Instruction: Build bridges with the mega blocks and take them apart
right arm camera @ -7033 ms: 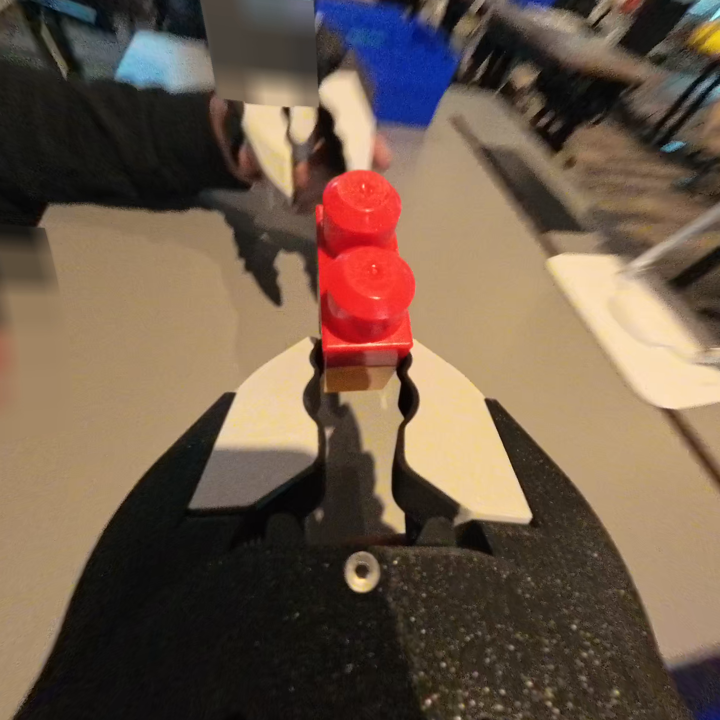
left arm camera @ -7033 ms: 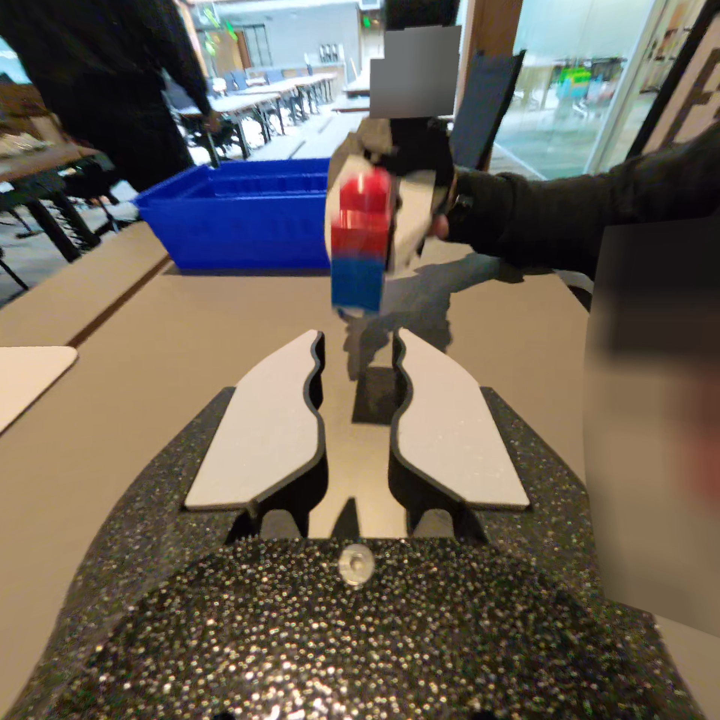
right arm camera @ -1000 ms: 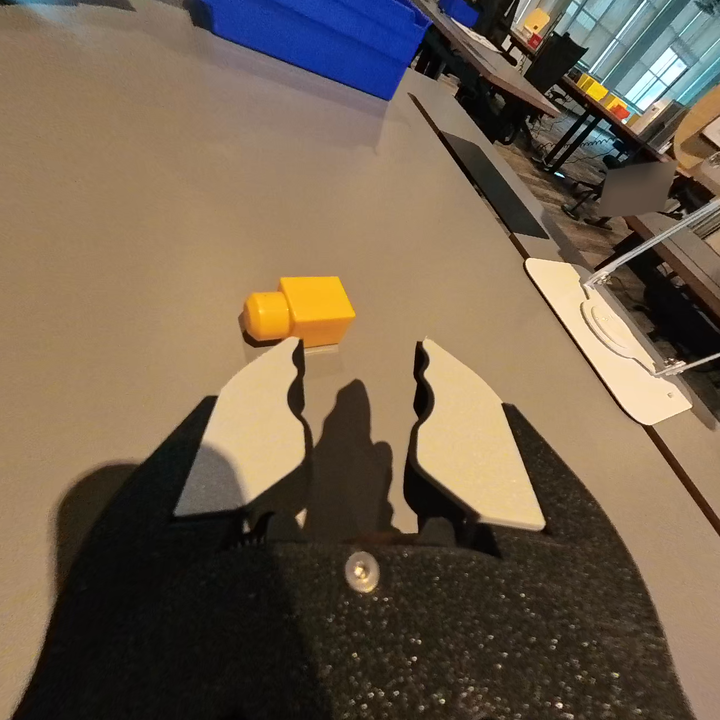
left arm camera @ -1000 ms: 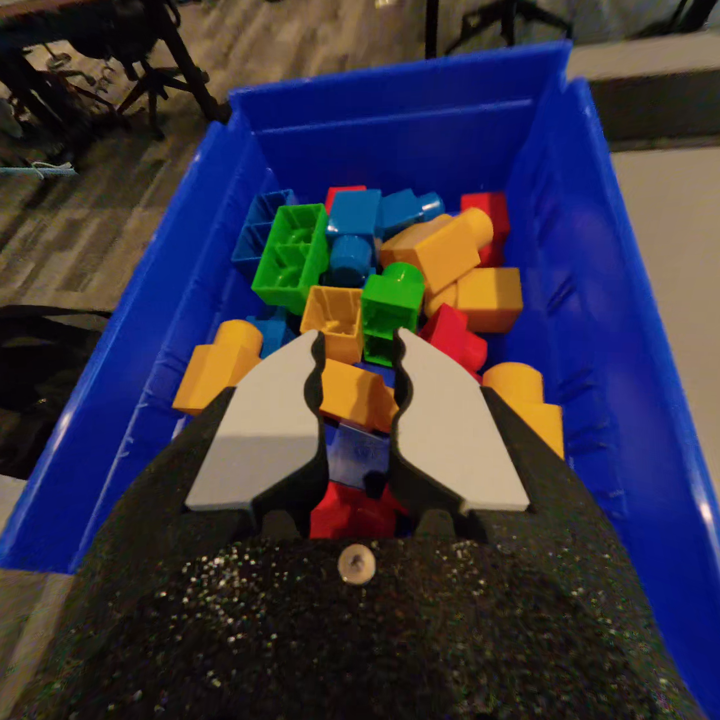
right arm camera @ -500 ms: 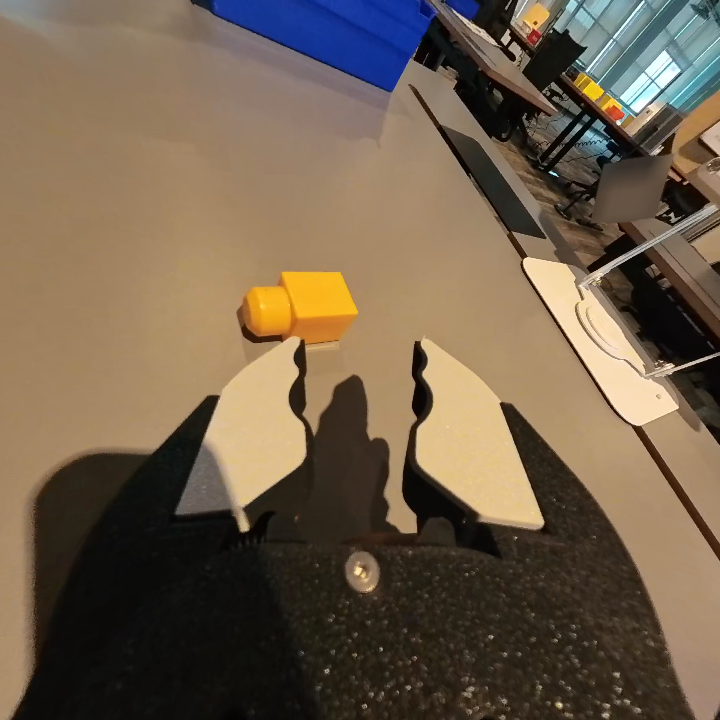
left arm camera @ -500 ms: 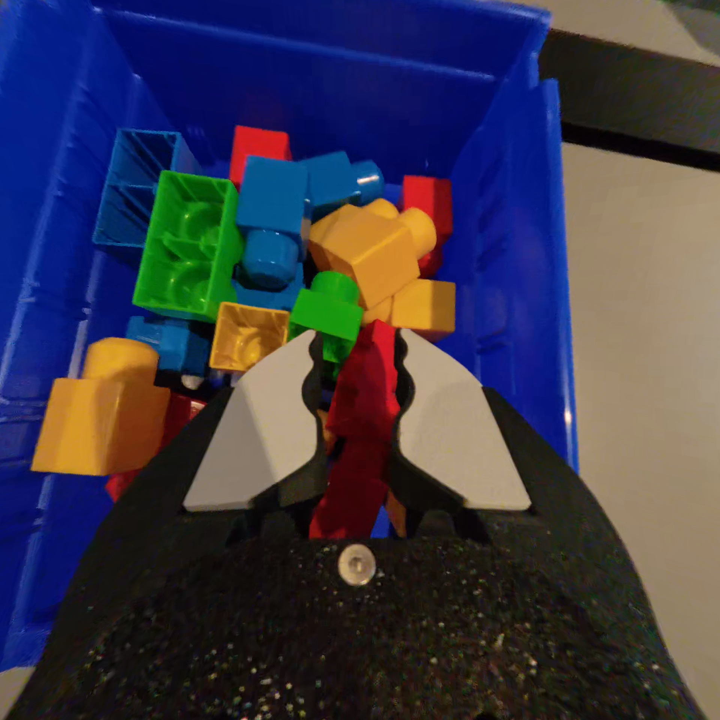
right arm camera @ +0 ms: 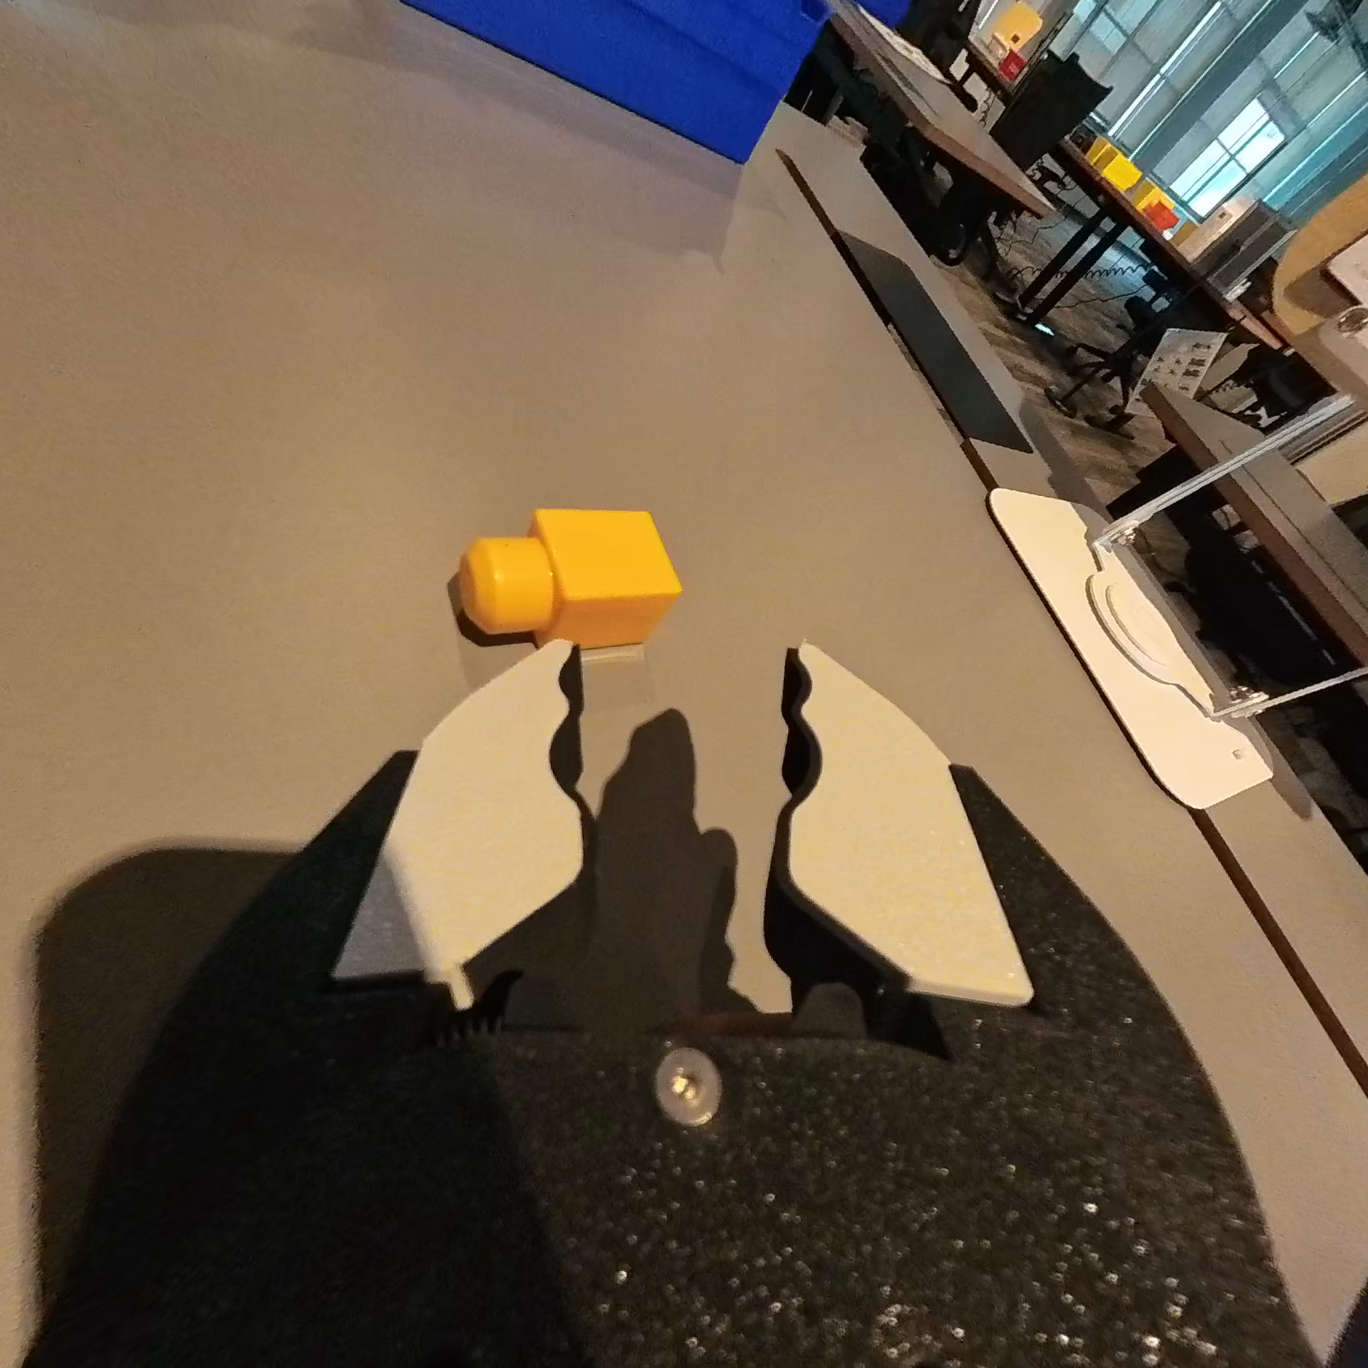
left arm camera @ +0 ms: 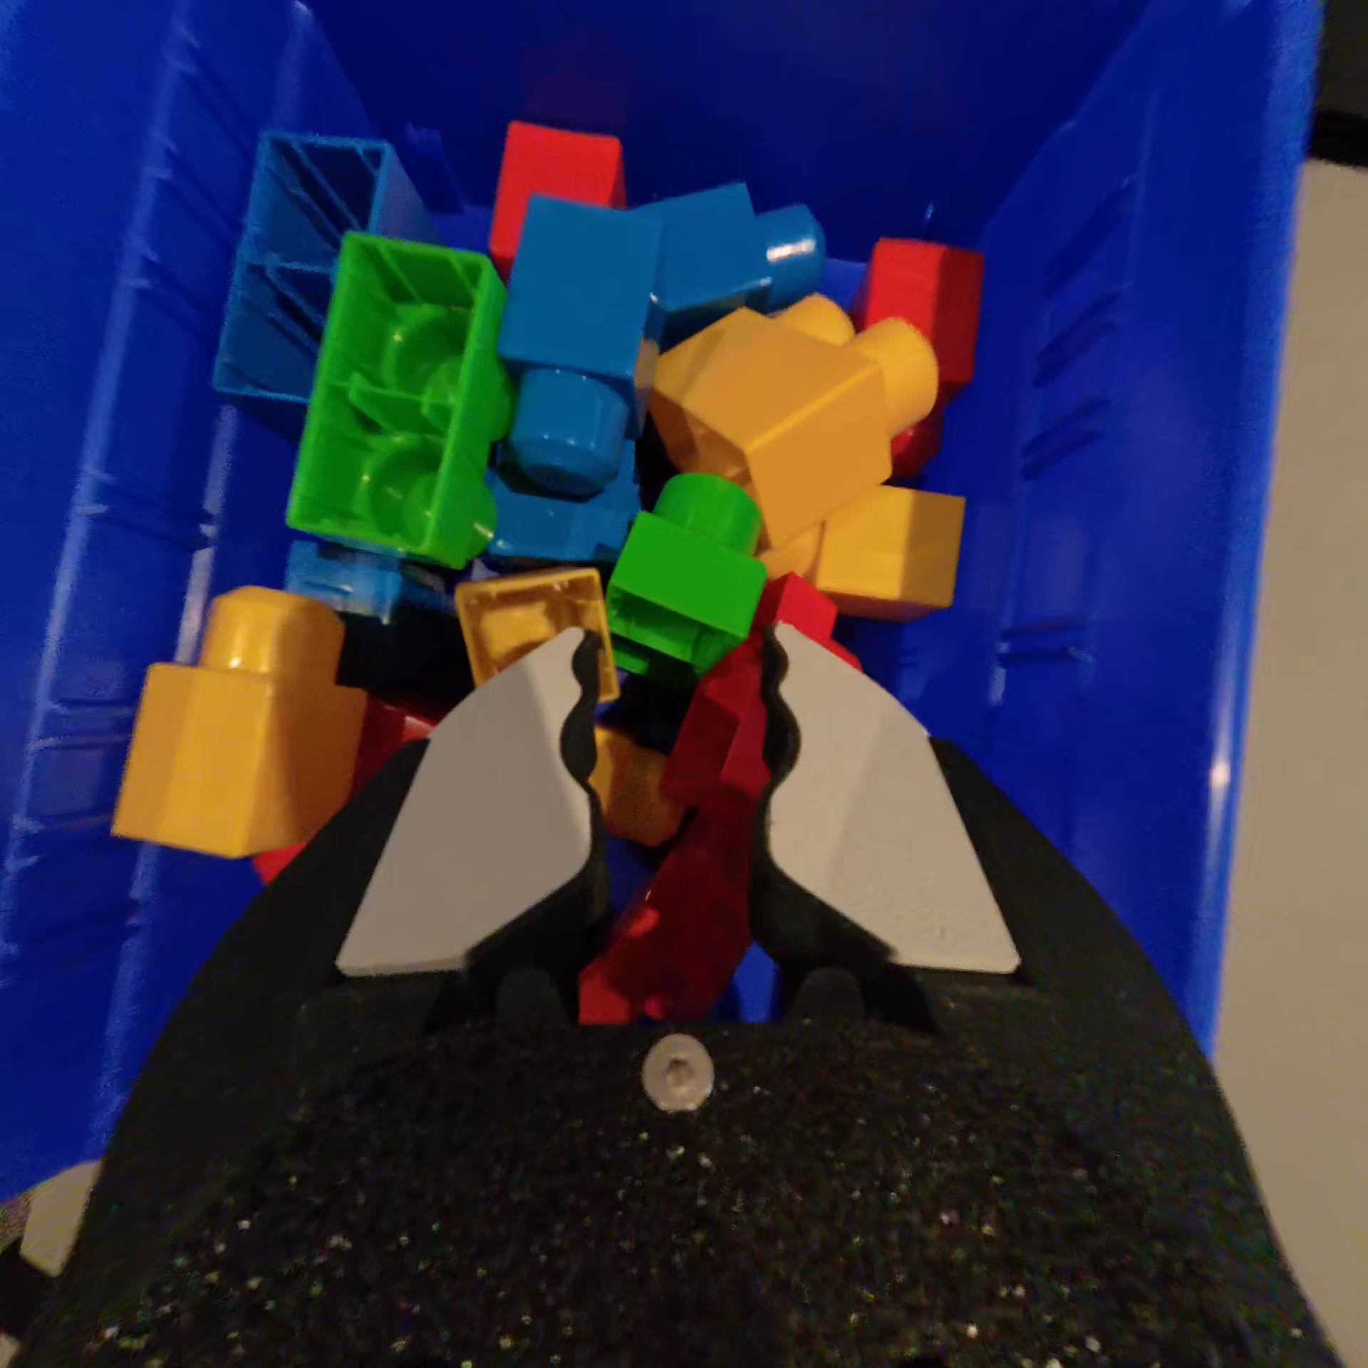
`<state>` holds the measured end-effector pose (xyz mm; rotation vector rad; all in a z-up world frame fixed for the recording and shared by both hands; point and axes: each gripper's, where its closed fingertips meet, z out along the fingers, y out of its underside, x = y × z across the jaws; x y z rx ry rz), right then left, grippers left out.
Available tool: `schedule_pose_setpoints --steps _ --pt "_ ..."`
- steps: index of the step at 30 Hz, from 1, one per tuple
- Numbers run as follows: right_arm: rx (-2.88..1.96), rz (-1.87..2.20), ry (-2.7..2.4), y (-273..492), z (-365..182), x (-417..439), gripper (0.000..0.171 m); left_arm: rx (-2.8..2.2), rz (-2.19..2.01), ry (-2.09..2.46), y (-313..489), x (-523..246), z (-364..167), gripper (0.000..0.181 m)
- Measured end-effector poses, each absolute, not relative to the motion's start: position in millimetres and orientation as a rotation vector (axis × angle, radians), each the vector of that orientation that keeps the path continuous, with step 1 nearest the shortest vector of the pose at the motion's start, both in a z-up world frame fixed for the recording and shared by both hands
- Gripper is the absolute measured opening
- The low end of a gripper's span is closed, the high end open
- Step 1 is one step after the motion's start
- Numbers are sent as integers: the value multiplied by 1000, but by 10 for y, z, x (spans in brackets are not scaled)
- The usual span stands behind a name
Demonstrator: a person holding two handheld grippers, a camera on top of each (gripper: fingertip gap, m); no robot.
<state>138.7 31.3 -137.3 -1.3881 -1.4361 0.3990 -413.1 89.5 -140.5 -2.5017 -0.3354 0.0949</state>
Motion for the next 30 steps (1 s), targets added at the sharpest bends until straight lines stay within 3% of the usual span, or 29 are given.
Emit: schedule_pose_setpoints --steps 9,14,23,30 --pt "-1389 404 -1442 309 -1378 1385 52 -2341 145 -249 979 -4192 -1264 2" --pt "-1386 398 -1445 307 -1381 1384 52 -2205 121 -212 937 -4169 -901 0" --pt "-1379 379 -1456 302 -1396 1379 52 -2168 89 -148 1045 -4055 -856 1" --pt "-1373 368 -1468 294 -1409 1373 52 -1839 -309 -105 972 -3803 -247 0"
